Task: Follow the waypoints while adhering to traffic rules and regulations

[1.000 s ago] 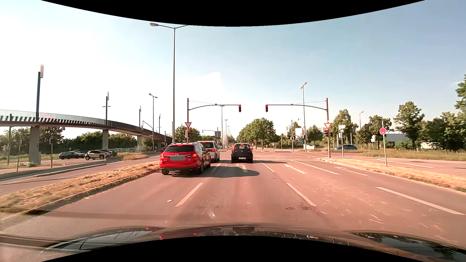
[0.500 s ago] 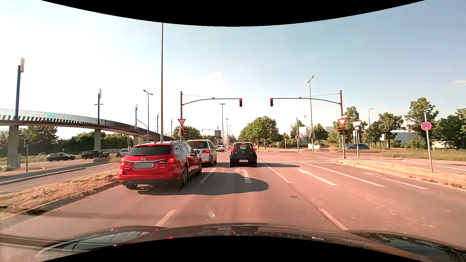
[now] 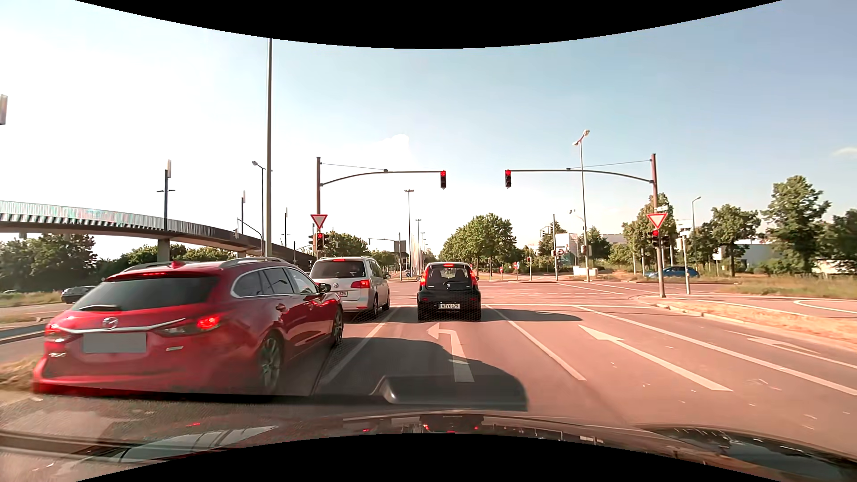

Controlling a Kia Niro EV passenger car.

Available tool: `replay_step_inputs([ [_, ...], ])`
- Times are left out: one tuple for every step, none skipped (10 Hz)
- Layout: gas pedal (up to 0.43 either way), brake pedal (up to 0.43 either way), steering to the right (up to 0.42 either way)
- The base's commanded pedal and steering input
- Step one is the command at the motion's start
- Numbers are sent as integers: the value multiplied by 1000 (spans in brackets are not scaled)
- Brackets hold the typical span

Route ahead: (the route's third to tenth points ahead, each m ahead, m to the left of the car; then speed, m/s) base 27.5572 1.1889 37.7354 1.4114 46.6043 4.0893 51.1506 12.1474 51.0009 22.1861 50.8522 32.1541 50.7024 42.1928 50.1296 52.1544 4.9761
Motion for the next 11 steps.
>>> replay_step_inputs([
  [0, 280, -12],
  [0, 287, -8],
  [0, 287, -8],
  [0, 287, -9],
  [0, 287, -10],
  [0, 287, -11],
  [0, 287, -13],
  [0, 293, -16],
  [0, 293, -18],
  [0, 293, -18],
  [0, 293, -18],
])
